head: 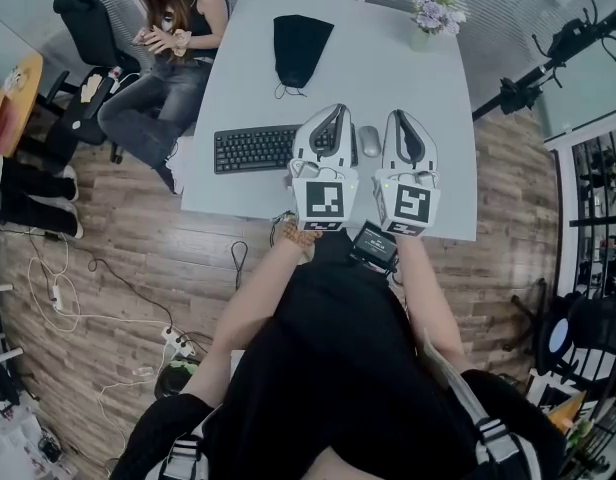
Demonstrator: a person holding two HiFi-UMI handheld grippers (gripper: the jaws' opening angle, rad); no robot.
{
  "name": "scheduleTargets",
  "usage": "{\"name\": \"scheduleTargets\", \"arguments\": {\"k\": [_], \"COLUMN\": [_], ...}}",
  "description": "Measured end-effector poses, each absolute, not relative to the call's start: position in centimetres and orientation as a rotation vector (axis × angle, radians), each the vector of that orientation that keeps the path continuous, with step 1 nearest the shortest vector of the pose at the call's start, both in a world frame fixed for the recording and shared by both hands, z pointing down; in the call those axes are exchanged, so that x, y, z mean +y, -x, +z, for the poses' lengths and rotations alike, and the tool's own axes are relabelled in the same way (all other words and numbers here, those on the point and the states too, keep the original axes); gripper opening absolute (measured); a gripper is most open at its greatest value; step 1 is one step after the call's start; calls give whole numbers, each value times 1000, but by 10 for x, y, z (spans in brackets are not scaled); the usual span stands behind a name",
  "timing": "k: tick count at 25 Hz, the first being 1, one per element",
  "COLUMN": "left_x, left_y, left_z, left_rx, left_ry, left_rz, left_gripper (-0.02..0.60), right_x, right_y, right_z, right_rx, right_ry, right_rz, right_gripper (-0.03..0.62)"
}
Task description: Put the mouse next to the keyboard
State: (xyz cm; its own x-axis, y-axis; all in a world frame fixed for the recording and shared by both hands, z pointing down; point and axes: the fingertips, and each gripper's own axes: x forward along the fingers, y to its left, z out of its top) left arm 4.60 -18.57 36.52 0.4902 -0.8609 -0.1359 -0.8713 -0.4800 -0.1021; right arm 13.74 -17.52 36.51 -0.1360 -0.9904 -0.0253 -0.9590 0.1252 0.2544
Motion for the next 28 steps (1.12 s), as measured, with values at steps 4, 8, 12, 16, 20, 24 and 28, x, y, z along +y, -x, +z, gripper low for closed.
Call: {"name": "scheduleTargets", "arguments": {"k": [4,8,12,16,20,24,28], "left_x": [-187,-187,-189,-190,-193,-195,-201], "left_y": [-43,-42,-42,-40,-40,-42,-41], "left_z": [369,373,376,381,384,387,391], "left_rx": [1519,1529,1529,1542,1550,1552,1561], "left_ry": [2574,2577,2580,2589,2593,2597,2602], "left_rz": [90,77,70,57,53,48,41], "left_gripper": [12,12,12,12,12,12,12], "right_x": [-176,-176,-179,-180,-183,-186,-193], "right_y": [-135,-135,-136,-137,-140,-143,-145], "right_z": [368,372,374,377,379,383,387], "right_rx": [-2243,-2241,-2241,-2237,-2234,-2231,-2229], "right_ry": [-1948,-1941,-1942,-1941,-1941,-1938,-1934], "right_rz": [-312,-303,-296,-285,-277,-270,-258], "right_gripper": [3,2,2,2,2,2,2]}}
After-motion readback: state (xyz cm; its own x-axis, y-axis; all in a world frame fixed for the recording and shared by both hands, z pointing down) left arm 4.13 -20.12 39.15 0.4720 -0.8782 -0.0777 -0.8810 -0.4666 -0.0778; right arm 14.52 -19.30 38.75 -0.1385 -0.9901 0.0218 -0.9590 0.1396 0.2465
